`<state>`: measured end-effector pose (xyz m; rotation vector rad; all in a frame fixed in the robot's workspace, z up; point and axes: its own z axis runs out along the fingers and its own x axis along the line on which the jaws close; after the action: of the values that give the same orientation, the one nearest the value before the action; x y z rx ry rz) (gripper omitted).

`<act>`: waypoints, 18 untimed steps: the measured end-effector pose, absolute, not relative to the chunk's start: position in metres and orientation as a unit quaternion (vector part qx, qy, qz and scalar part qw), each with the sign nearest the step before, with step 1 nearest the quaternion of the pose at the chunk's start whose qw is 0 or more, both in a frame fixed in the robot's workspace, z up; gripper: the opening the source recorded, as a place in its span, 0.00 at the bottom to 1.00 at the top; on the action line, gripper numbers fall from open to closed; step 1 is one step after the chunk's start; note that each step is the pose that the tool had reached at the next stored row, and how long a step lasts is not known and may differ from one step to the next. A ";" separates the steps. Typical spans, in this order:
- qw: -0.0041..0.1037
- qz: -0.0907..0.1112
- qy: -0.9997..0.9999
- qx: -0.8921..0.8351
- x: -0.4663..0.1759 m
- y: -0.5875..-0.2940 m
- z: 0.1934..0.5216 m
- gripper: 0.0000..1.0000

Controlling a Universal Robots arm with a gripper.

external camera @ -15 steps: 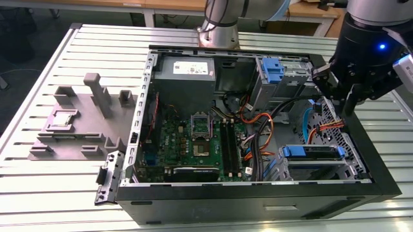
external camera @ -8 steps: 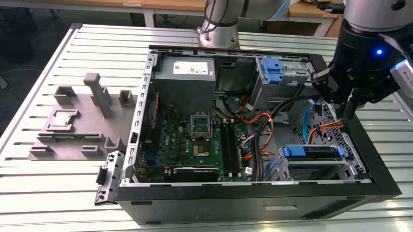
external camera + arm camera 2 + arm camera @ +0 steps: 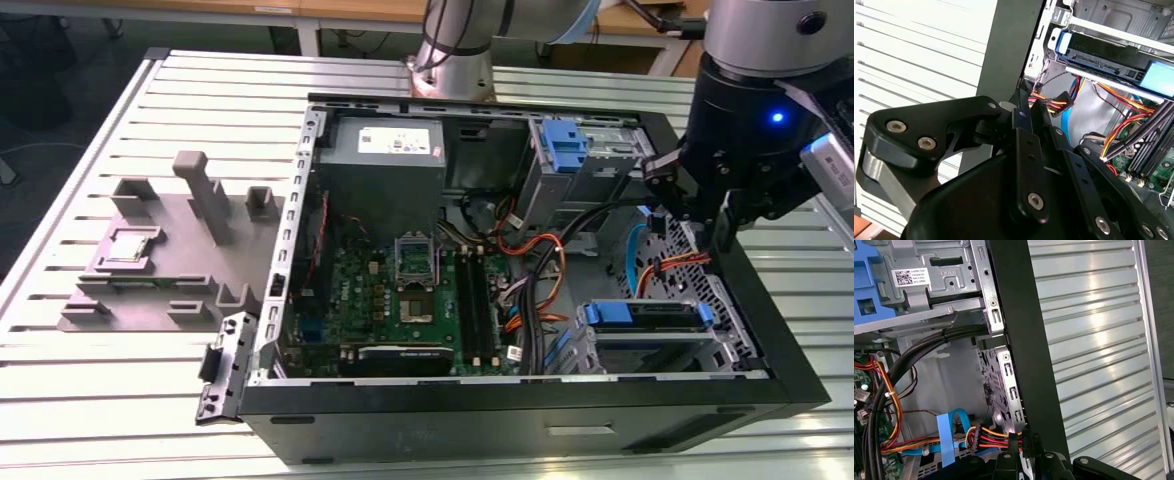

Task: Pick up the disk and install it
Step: 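Insert the first disk wire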

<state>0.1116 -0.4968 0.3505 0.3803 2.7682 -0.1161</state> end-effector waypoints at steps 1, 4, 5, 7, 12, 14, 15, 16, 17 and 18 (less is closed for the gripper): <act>0.173 -0.041 0.975 0.133 0.112 -0.497 0.350 0.24; 0.175 -0.040 0.975 0.129 0.112 -0.497 0.348 0.24; 0.177 -0.039 0.975 0.128 0.112 -0.497 0.348 0.24; 0.180 -0.039 0.975 0.126 0.111 -0.498 0.346 0.24; 0.185 -0.037 0.974 0.123 0.110 -0.500 0.343 0.24; 0.186 -0.037 0.974 0.123 0.110 -0.500 0.342 0.24; 0.186 -0.037 0.974 0.123 0.110 -0.500 0.342 0.24; 0.186 -0.037 0.974 0.123 0.110 -0.500 0.341 0.24; 0.187 -0.037 0.974 0.123 0.110 -0.500 0.341 0.24; 0.187 -0.037 0.974 0.123 0.110 -0.500 0.341 0.24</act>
<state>0.1102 -0.4998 0.3407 0.3473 2.7421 -0.1043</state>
